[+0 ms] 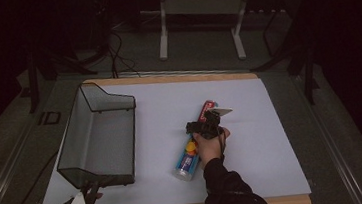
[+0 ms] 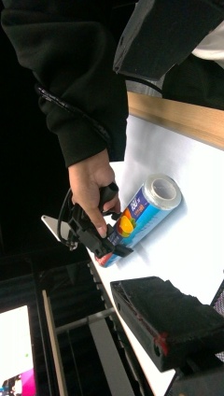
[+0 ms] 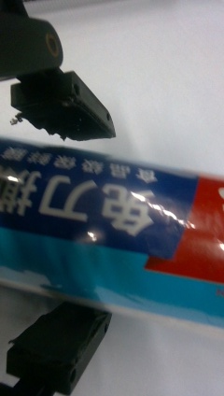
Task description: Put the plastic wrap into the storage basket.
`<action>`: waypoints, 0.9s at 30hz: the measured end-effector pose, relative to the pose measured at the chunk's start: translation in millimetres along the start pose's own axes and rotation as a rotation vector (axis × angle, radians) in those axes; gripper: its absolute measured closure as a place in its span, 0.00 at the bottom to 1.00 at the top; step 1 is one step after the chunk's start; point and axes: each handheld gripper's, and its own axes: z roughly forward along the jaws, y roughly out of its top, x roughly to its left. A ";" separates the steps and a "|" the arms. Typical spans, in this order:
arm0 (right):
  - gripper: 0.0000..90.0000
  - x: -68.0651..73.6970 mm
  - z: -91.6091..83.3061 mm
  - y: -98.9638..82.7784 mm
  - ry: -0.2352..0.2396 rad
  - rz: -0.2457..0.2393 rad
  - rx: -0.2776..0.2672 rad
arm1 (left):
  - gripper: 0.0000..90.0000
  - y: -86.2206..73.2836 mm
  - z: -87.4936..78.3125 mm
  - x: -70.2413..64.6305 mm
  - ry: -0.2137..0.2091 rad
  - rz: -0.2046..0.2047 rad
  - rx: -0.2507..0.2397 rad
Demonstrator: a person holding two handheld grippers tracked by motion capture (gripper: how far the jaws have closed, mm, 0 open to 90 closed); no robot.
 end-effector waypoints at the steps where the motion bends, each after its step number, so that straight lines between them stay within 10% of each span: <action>1: 0.23 -0.2 -0.2 1.2 0.003 -0.002 0.004 | 0.01 -0.1 0.2 0.0 0.001 -0.002 0.002; 27: 0.34 -18.0 -2.7 10.8 0.194 0.064 0.087 | 0.01 -1.5 3.8 0.4 -0.001 0.006 0.025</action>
